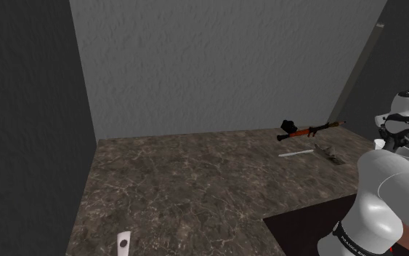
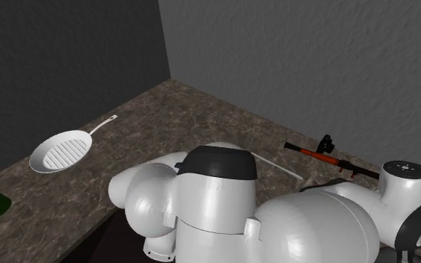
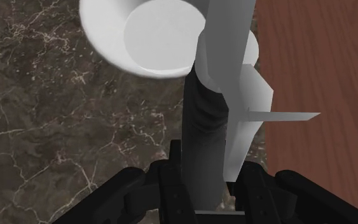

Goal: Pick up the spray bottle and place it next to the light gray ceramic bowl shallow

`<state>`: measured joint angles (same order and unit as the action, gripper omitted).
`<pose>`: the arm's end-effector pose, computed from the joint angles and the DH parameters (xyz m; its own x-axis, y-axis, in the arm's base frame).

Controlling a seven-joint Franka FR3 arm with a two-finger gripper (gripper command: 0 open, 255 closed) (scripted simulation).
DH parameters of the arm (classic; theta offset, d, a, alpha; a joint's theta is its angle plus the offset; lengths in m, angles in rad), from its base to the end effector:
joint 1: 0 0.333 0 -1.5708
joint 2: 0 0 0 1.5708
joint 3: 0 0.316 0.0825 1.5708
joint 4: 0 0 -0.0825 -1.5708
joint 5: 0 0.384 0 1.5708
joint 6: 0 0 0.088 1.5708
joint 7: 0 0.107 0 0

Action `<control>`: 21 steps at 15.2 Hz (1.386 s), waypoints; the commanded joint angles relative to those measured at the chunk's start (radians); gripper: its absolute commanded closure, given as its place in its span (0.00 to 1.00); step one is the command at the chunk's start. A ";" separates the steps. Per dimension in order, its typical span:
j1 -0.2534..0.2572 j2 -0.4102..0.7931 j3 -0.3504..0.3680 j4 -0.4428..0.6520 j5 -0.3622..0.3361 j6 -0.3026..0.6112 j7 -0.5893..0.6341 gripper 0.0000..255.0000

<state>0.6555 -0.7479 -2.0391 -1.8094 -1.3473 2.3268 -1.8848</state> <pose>0.0125 -0.6648 0.3334 0.3588 0.7785 -0.5149 0.9085 -0.4179 0.0012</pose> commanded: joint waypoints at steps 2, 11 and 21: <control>0.015 -0.019 -0.026 -0.002 -0.032 0.016 0.024 1.00; 0.025 -0.030 -0.041 -0.003 -0.051 0.024 0.039 1.00; -0.068 0.076 0.062 -0.087 0.038 0.008 0.018 0.00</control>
